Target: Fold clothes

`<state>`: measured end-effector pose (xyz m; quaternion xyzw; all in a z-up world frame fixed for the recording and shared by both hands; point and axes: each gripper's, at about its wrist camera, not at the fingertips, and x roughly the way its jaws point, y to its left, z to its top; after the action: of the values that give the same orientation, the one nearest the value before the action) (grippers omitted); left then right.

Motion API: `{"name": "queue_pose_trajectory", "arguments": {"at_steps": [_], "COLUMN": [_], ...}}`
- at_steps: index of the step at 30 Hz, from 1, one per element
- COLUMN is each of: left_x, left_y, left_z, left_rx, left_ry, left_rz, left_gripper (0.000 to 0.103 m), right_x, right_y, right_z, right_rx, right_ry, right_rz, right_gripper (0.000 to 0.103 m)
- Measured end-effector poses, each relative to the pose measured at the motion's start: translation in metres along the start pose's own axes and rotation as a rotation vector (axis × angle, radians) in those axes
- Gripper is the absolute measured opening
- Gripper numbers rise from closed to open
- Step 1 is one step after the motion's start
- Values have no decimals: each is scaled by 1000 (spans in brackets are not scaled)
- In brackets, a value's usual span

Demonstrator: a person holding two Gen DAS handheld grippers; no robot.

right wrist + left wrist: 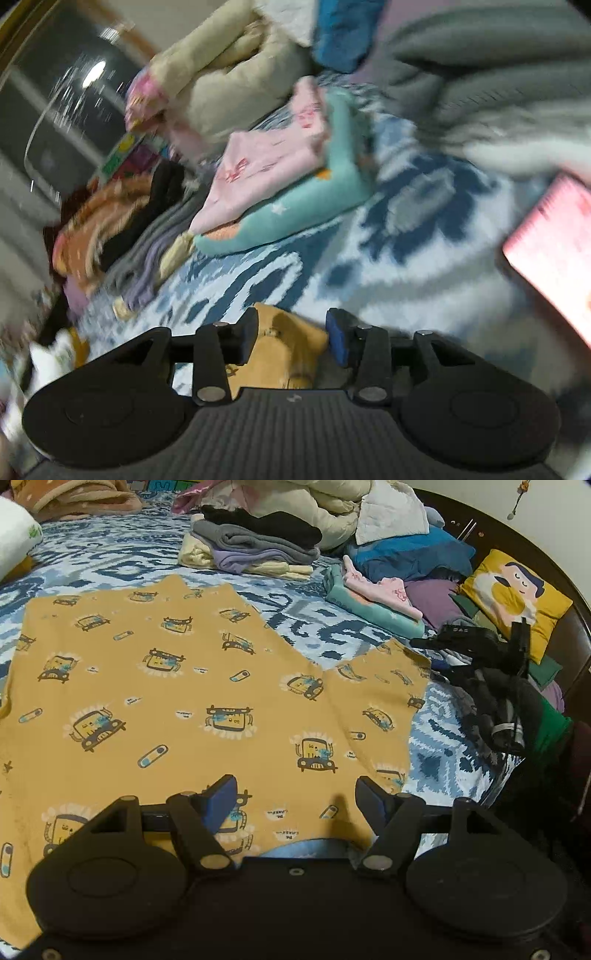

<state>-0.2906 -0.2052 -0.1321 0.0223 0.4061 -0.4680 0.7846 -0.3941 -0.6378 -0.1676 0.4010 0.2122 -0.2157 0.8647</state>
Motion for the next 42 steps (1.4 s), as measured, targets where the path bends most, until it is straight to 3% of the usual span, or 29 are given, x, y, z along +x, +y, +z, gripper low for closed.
{"name": "queue_pose_trajectory", "arguments": {"at_steps": [4,5,6,7,11,14,16,25,28,31,33,38,39,42], "left_x": [0,1,1,0,-2,-2,-2,-1,-1,-1,-1,0,0,-1], "left_y": [1,1,1,1,3,5,5,6,6,7,7,7,8,9], "left_z": [1,2,2,2,2,2,2,2,2,2,2,2,2,2], "left_rx": [-1,0,1,1,-6,-12,-12,-12,-12,-18,-17,-18,-20,-22], "left_ry": [4,5,6,7,9,10,10,12,12,10,10,11,11,11], "left_rz": [-7,-7,-8,-9,-16,-18,-18,-20,-21,-24,-25,-29,-30,-32], "left_gripper": [70,70,70,70,70,70,70,71,71,71,71,71,71,71], "right_x": [5,4,5,7,-2,-13,-12,-30,-19,-1,-7,-15,-13,16], "right_y": [8,9,10,12,35,51,57,56,52,34,33,58,56,46], "right_z": [2,2,3,3,0,6,12,26,24,25,30,37,38,36], "right_rx": [-133,-153,-166,-194,-353,-400,-422,-406,-440,-372,-326,-420,-413,-416], "right_ry": [50,60,76,95,39,-19,-34,-127,-135,-100,-124,-145,-143,-13], "right_rz": [14,24,39,37,35,95,86,193,158,111,167,220,212,9], "right_gripper": [42,39,31,11,11,11,11,11,11,11,11,10,10,19]}}
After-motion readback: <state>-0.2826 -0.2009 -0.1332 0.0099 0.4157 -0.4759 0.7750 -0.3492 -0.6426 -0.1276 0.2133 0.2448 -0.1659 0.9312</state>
